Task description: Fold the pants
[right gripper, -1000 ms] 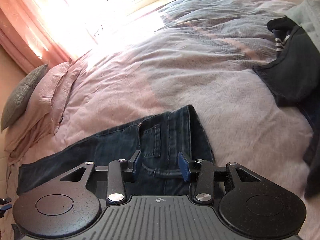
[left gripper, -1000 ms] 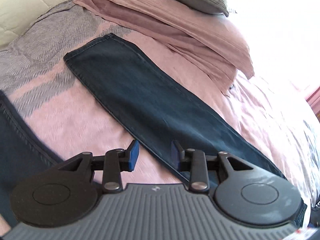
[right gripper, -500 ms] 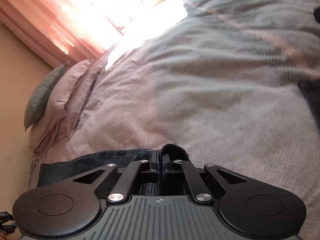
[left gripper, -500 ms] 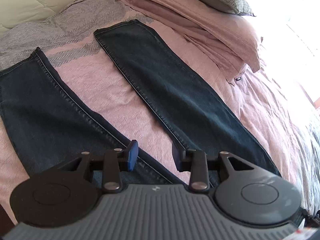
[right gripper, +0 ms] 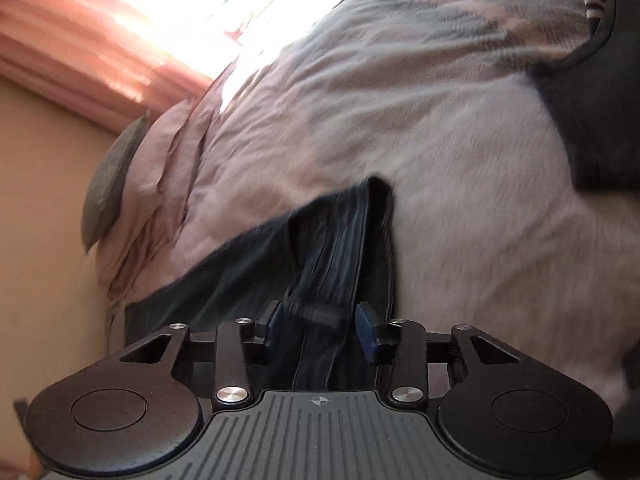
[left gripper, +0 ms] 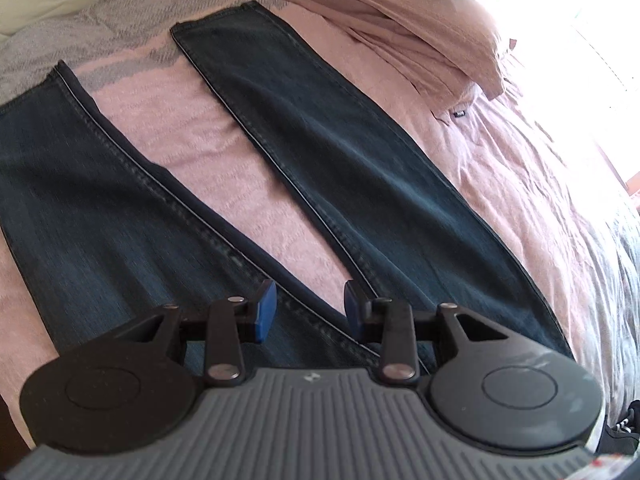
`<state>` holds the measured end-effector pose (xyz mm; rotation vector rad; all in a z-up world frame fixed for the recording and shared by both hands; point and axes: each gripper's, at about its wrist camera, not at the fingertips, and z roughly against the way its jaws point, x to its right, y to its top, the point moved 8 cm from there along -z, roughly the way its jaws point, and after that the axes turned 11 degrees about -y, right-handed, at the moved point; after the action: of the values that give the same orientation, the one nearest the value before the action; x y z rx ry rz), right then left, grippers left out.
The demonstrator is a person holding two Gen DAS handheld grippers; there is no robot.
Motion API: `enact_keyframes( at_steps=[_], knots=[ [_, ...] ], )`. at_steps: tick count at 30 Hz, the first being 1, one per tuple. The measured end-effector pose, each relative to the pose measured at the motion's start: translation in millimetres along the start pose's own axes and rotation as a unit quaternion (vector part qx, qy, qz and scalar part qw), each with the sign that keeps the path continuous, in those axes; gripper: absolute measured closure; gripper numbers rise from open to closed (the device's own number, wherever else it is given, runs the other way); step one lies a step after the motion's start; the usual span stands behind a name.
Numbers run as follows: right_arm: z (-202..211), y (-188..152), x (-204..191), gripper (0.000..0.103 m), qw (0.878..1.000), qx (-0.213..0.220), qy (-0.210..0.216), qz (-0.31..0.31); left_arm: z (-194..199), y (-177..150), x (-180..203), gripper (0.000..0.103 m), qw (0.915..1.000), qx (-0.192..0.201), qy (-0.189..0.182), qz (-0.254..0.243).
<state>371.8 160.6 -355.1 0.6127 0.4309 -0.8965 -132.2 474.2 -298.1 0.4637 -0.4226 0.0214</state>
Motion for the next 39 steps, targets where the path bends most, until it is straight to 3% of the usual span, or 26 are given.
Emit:
enact_keyframes(
  at_steps=[4, 9, 13, 15, 20, 22, 23, 26, 28, 29, 30, 32, 39],
  knots=[
    [-1.4, -50.1, -13.1, 0.066, 0.995, -0.047, -0.004, 0.086, -5.4, -13.0, 6.3, 0.072, 0.9998, -0.019, 0.001, 0.000],
    [-25.1, -56.4, -26.2, 0.066, 0.980, -0.041, -0.018, 0.191, -3.4, -19.8, 11.1, 0.071, 0.9997, -0.024, 0.000, -0.009],
    [-38.9, -61.6, -29.3, 0.067, 0.976, -0.044, -0.009, 0.214, -0.9, -22.6, 11.1, 0.071, 0.9997, -0.023, 0.002, -0.007],
    [-42.2, -64.6, -29.8, 0.100, 0.976, -0.054, -0.017, 0.208, 0.1, -23.7, 10.5, 0.071, 0.9997, -0.022, 0.002, -0.006],
    [-16.8, -44.8, -24.6, 0.103, 0.988, -0.049, -0.050, 0.137, 5.1, -26.5, 6.6, 0.071, 0.9996, -0.022, 0.006, -0.016],
    [-23.6, -52.0, -14.7, 0.103, 0.982, -0.066, -0.102, 0.142, 4.3, -29.6, 1.5, 0.071, 0.9992, -0.028, 0.016, -0.024],
    [-32.6, -57.7, -8.2, 0.103, 0.973, -0.075, -0.146, 0.163, 3.4, -31.6, -1.7, 0.071, 0.9989, -0.032, 0.022, -0.025],
    [-33.9, -54.6, -7.8, 0.103, 0.975, -0.075, -0.160, 0.137, 6.8, -34.8, -10.5, 0.071, 0.9985, -0.035, 0.032, -0.029],
    [-17.7, -46.6, -17.8, 0.103, 0.969, -0.038, -0.197, 0.143, 10.7, -37.2, -16.4, 0.071, 0.9979, -0.039, 0.033, -0.039],
    [-9.4, -45.0, -24.3, 0.096, 0.965, -0.016, -0.213, 0.154, 11.9, -38.1, -20.8, 0.071, 0.9974, -0.042, 0.037, -0.044],
    [-1.6, -46.5, -33.2, 0.079, 0.962, 0.000, -0.221, 0.161, 12.9, -40.0, -23.7, 0.071, 0.9970, -0.045, 0.040, -0.049],
    [9.4, -58.5, -50.2, 0.066, 0.962, 0.016, -0.212, 0.171, 13.5, -44.6, -29.4, 0.071, 0.9964, -0.053, 0.038, -0.054],
    [-7.5, -153.4, -131.4, 0.066, 0.946, -0.017, -0.156, 0.284, 6.1, -55.7, -37.2, 0.071, 0.9918, -0.092, 0.006, -0.088]
  ],
)
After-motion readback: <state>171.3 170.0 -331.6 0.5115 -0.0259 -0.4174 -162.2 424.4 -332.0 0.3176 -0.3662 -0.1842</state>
